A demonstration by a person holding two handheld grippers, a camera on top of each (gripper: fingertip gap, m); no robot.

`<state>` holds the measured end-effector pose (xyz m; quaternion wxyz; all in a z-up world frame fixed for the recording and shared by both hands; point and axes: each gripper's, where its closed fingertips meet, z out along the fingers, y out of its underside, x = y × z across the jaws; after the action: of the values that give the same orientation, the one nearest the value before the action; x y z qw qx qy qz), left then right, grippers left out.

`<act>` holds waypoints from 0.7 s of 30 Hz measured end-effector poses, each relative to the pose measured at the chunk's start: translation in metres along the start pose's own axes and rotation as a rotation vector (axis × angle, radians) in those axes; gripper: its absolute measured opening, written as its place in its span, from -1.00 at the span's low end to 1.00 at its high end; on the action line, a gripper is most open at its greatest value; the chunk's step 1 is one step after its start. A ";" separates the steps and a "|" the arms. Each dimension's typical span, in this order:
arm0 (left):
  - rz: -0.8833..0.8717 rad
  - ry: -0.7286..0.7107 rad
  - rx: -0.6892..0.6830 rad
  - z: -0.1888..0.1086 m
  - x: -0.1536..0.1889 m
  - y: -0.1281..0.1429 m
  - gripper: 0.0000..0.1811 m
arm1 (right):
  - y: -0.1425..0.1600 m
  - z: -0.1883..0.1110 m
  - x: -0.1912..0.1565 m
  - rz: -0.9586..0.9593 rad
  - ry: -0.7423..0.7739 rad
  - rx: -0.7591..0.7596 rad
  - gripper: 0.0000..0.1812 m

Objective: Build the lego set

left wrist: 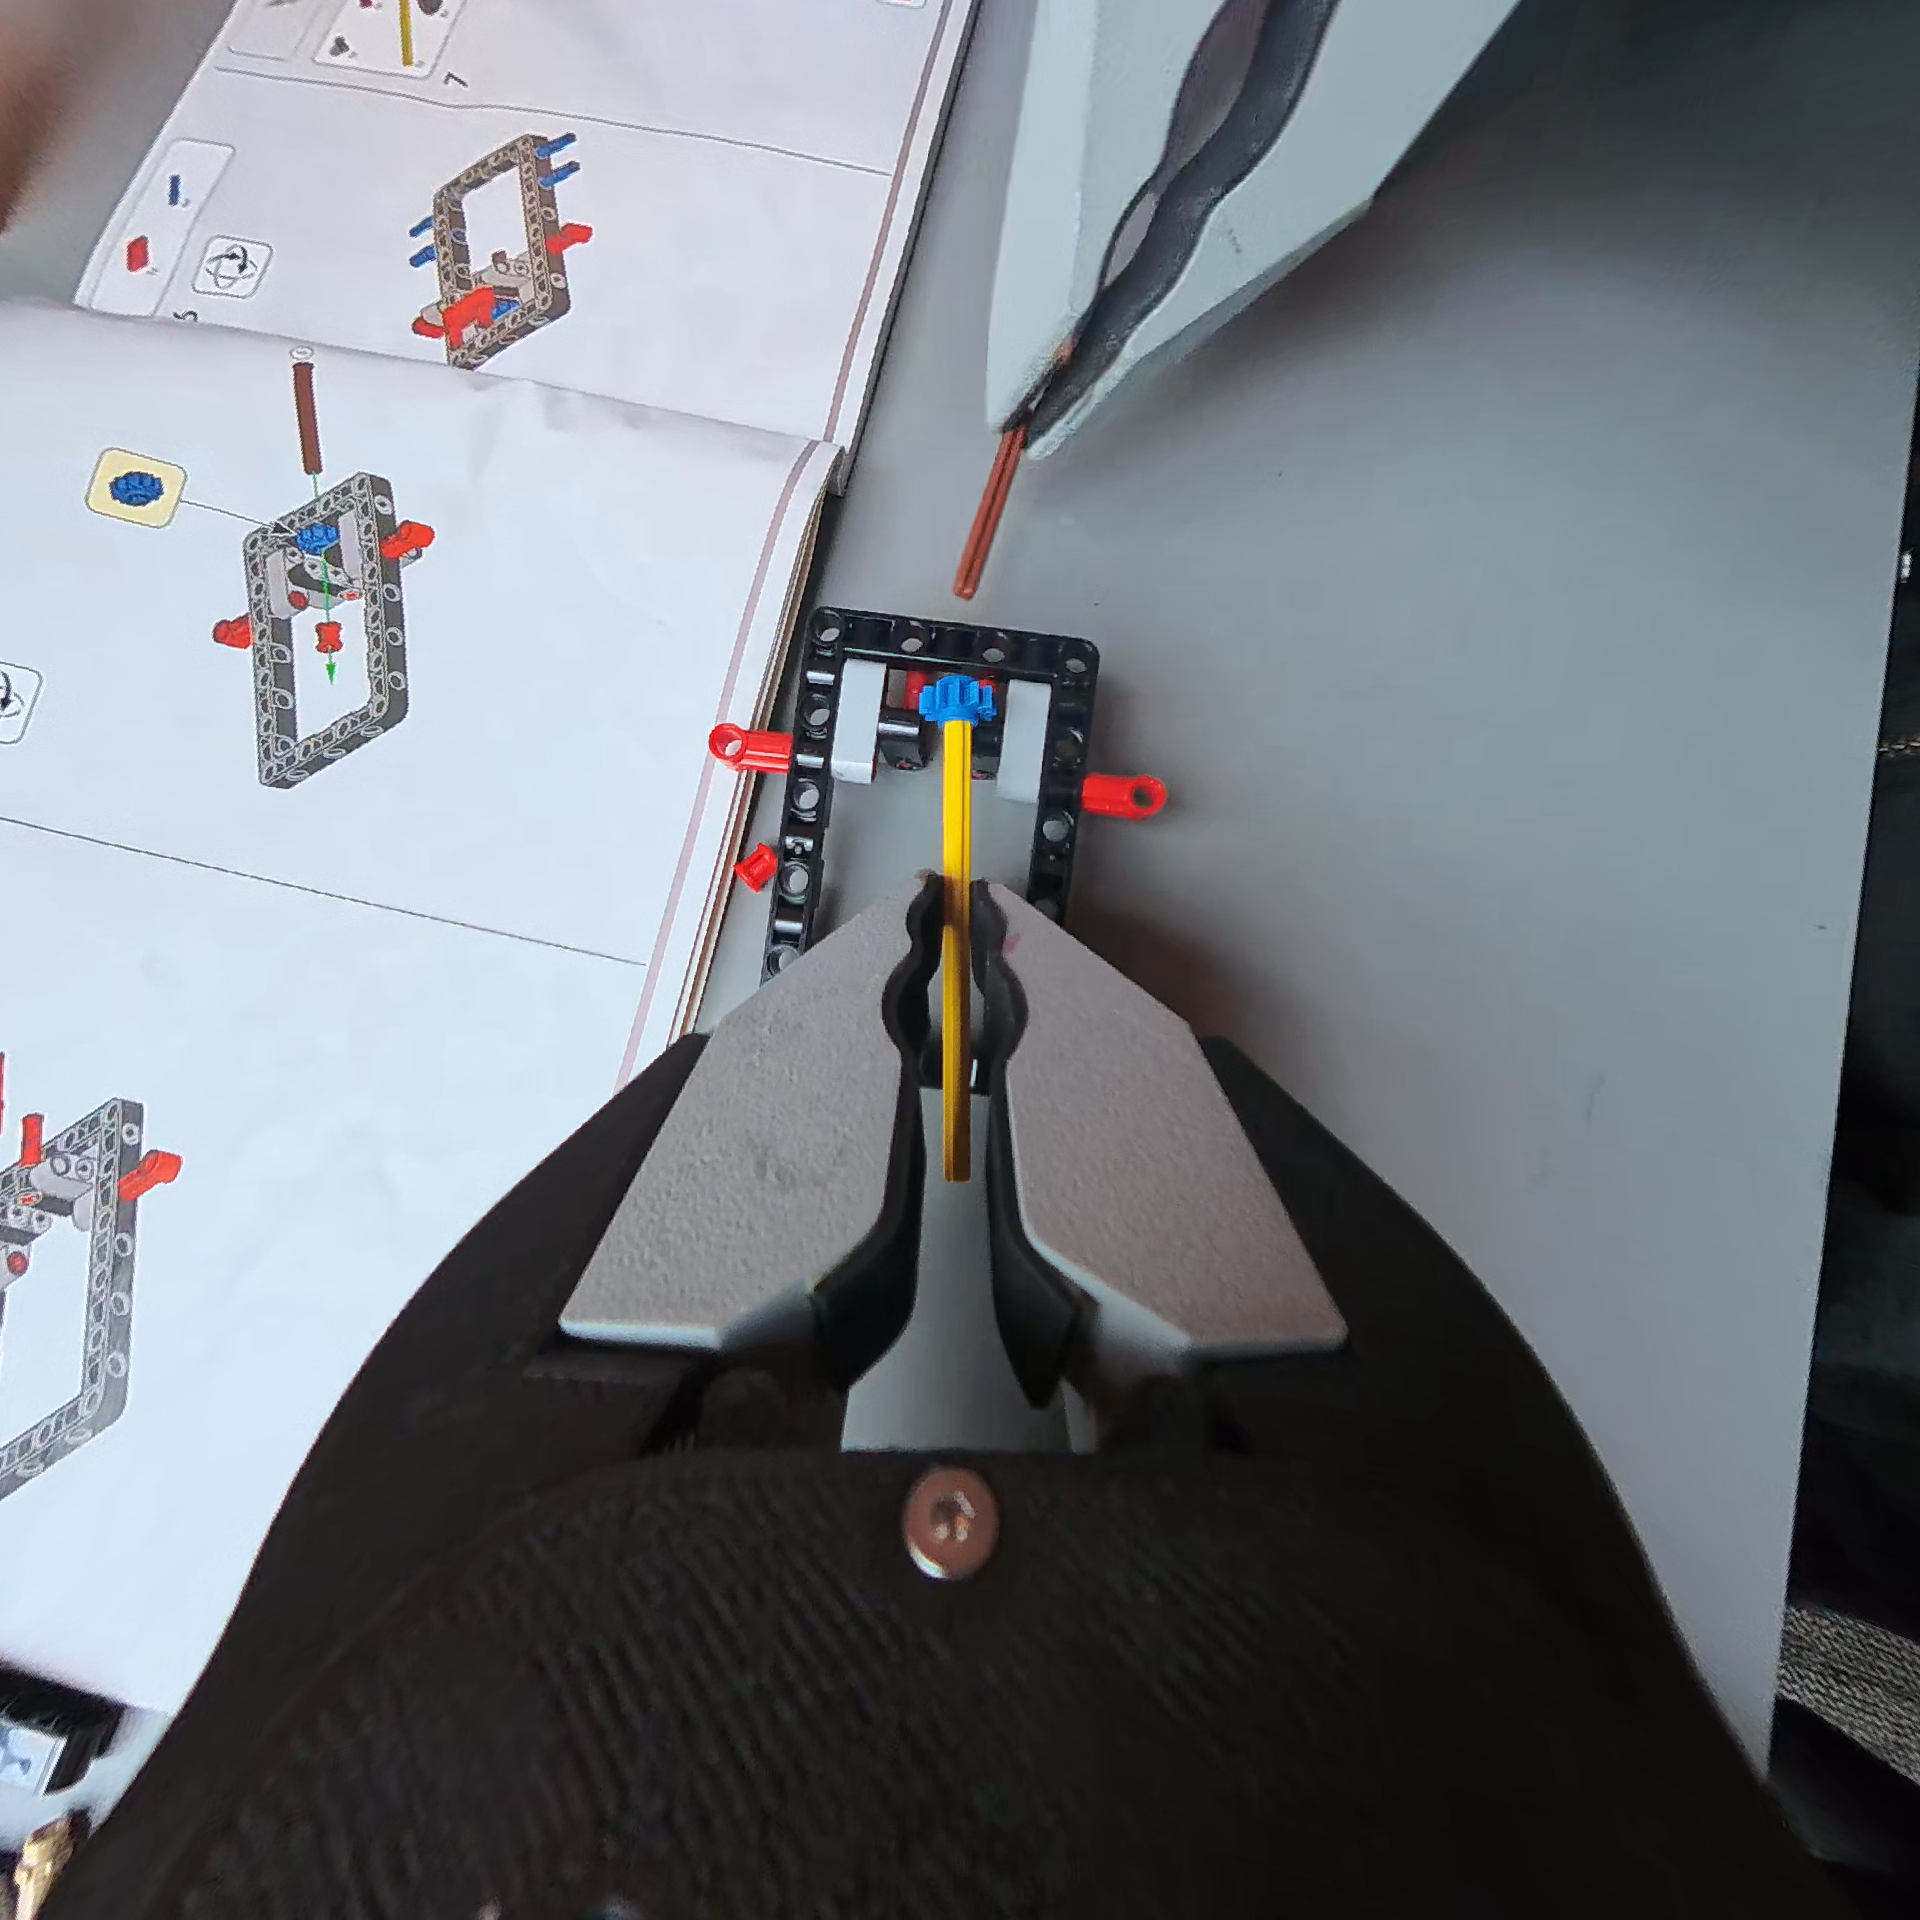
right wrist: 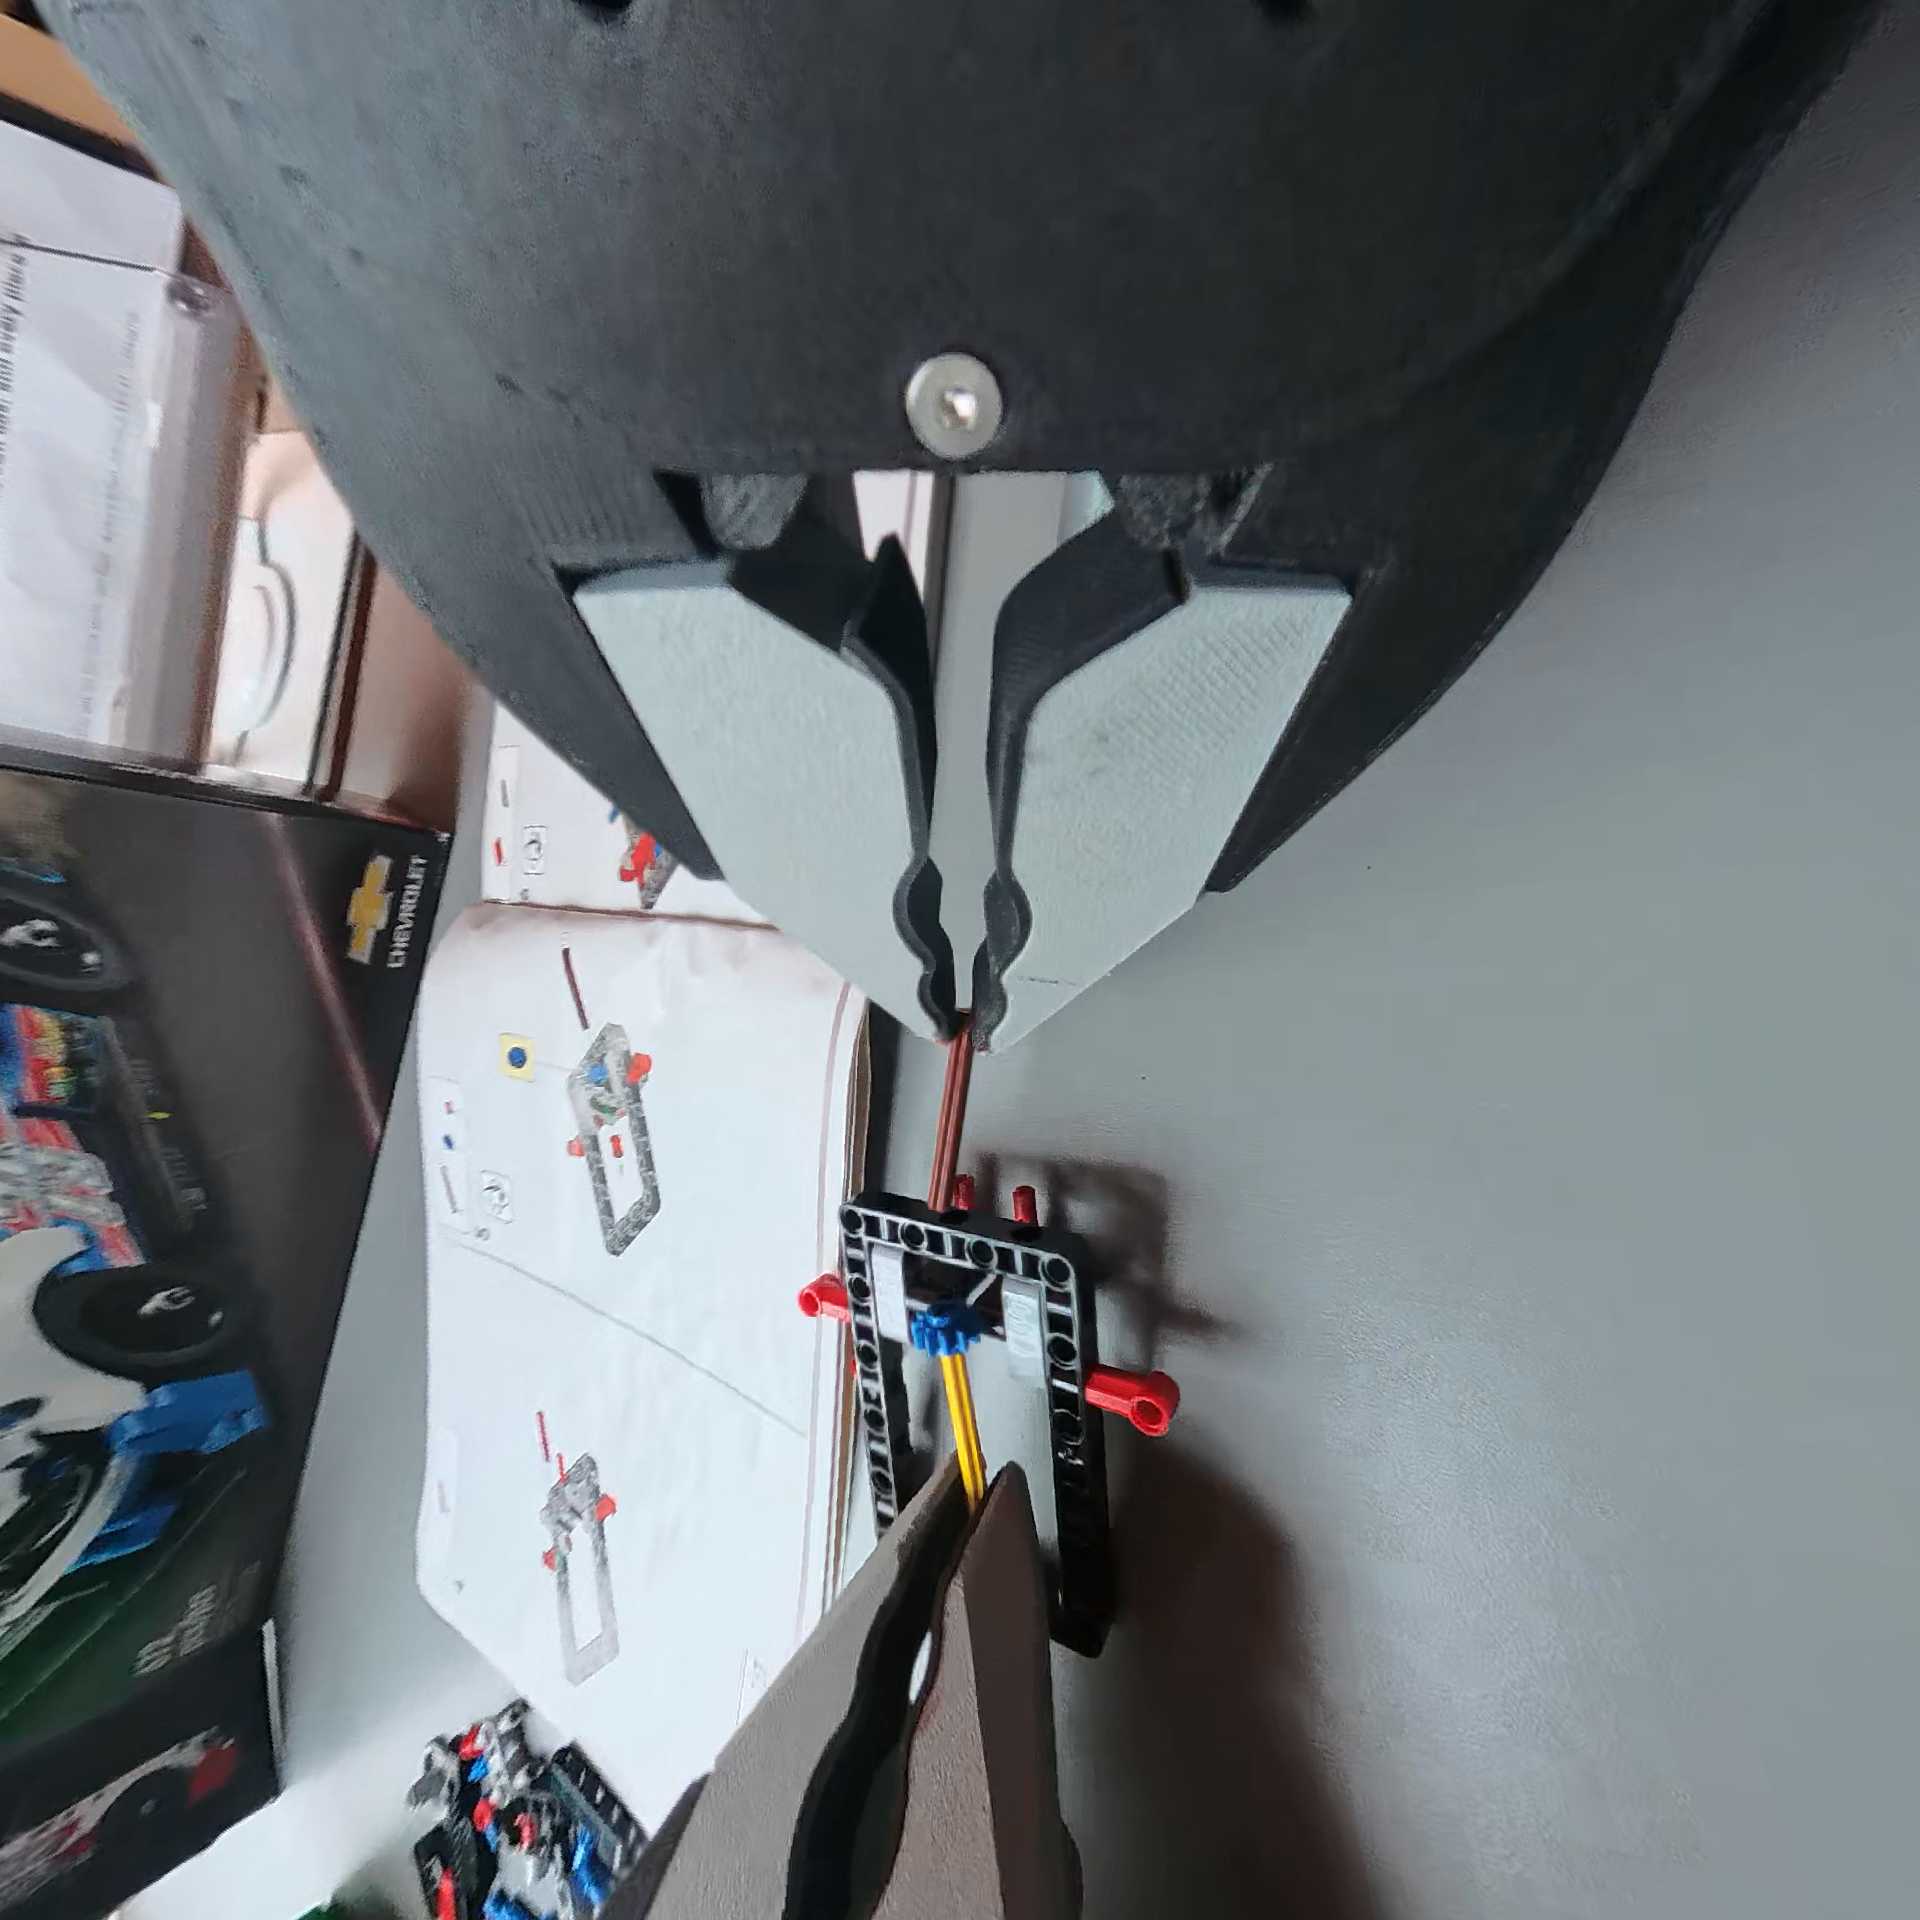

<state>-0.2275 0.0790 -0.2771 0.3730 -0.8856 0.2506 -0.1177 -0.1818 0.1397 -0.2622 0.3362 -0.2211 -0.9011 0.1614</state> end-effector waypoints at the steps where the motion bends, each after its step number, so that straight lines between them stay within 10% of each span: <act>1: 0.000 0.001 0.000 0.000 0.000 -0.001 -0.98 | -0.001 0.000 -0.001 -0.022 0.017 0.004 -0.99; 21: -0.003 0.000 -0.020 0.004 -0.004 0.003 -0.98 | -0.001 0.009 0.001 -0.218 0.190 -0.038 -0.99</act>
<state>-0.2307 0.0820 -0.2824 0.3640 -0.8897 0.2502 -0.1157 -0.1889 0.1377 -0.2678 0.4311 -0.1426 -0.8869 0.0853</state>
